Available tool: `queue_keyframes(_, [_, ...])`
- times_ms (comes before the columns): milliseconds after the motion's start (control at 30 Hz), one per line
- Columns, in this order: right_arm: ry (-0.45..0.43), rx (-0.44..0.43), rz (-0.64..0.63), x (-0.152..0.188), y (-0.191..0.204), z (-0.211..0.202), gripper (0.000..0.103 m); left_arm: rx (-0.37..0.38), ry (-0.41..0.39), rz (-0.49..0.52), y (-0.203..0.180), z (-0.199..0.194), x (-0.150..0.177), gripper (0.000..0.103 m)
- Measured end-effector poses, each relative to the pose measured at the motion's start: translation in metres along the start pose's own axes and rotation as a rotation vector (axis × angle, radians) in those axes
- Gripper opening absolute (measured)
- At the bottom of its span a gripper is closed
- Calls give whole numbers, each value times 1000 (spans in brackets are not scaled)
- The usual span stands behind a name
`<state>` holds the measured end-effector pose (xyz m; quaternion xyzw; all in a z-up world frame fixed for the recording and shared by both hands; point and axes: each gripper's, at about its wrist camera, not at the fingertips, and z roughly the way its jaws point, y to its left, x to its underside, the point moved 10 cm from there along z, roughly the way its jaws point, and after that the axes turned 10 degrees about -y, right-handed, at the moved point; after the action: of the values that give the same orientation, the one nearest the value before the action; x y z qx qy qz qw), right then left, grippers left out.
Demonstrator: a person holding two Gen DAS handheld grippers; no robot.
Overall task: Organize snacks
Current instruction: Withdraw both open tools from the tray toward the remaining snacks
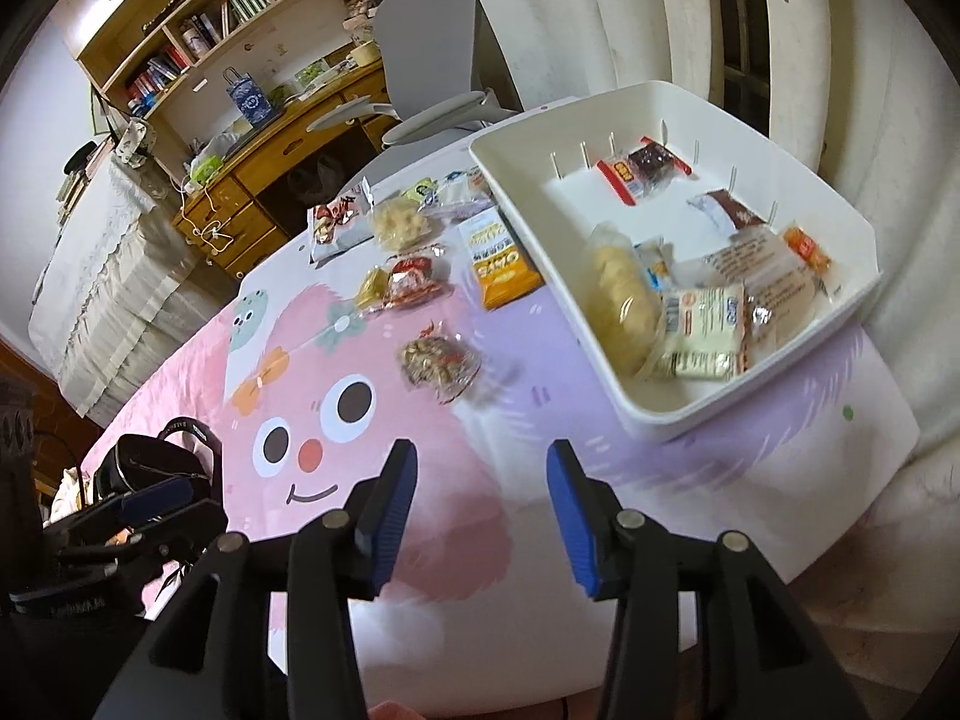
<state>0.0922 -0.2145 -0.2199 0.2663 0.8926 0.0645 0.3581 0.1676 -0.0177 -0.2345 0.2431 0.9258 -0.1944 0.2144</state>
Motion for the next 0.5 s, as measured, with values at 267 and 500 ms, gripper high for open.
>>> queue_keyframes(267, [57, 29, -28, 15, 11, 10, 46, -2, 70, -33, 18, 20, -24, 77])
queue_keyframes(500, [99, 11, -94, 15, 24, 33, 52, -40, 84, -36, 29, 43, -62, 77])
